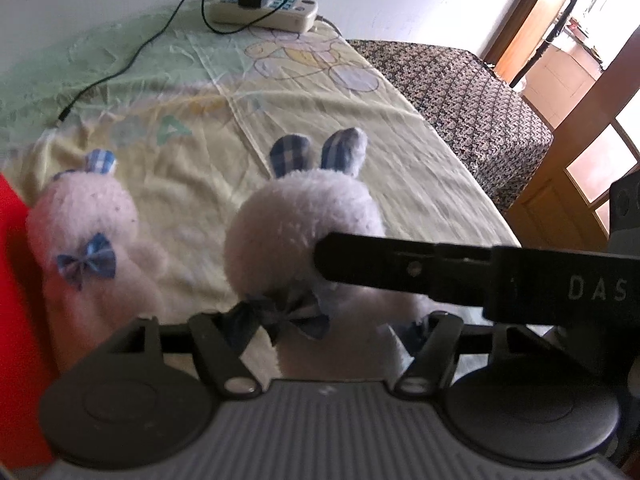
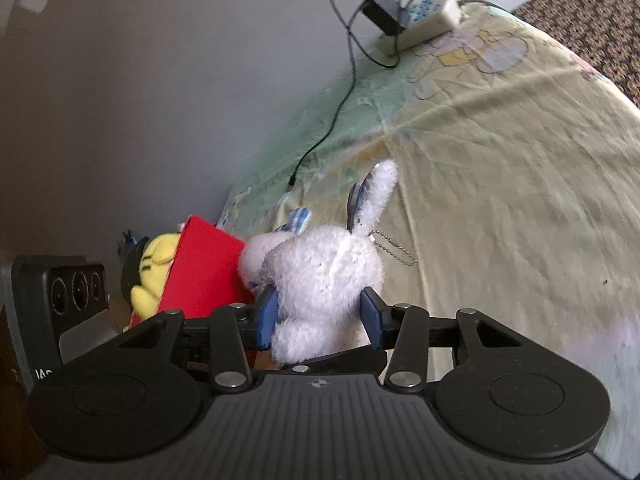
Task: Organize objects
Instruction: 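Lift the white bunny plush and carry it toward the red box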
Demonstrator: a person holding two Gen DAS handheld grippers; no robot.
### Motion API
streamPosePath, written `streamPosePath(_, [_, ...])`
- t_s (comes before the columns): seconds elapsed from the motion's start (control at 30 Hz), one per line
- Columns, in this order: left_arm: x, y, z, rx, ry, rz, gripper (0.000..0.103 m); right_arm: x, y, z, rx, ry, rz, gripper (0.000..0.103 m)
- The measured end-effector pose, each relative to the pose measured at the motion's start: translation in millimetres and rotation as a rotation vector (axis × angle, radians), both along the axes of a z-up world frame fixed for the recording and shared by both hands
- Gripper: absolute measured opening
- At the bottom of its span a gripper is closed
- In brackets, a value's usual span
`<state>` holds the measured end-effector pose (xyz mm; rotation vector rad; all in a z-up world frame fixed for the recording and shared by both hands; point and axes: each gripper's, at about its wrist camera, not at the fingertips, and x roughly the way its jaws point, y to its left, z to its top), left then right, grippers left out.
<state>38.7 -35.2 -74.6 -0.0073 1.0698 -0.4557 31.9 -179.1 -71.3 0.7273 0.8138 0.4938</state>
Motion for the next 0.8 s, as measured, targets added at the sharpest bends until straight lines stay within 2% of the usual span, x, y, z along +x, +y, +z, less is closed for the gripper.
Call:
streamPosePath(0.3, [-40, 15, 9, 0.028, -0.042, 0.027, 0.07, -21, 23, 12, -0.041, -0.047, 0.09, 0.047])
streamPosePath(0.8, [-98, 60, 10, 0.039, -0.028, 0.151, 0.07, -49, 79, 24, -0.108, -0.108, 0.332, 0.047])
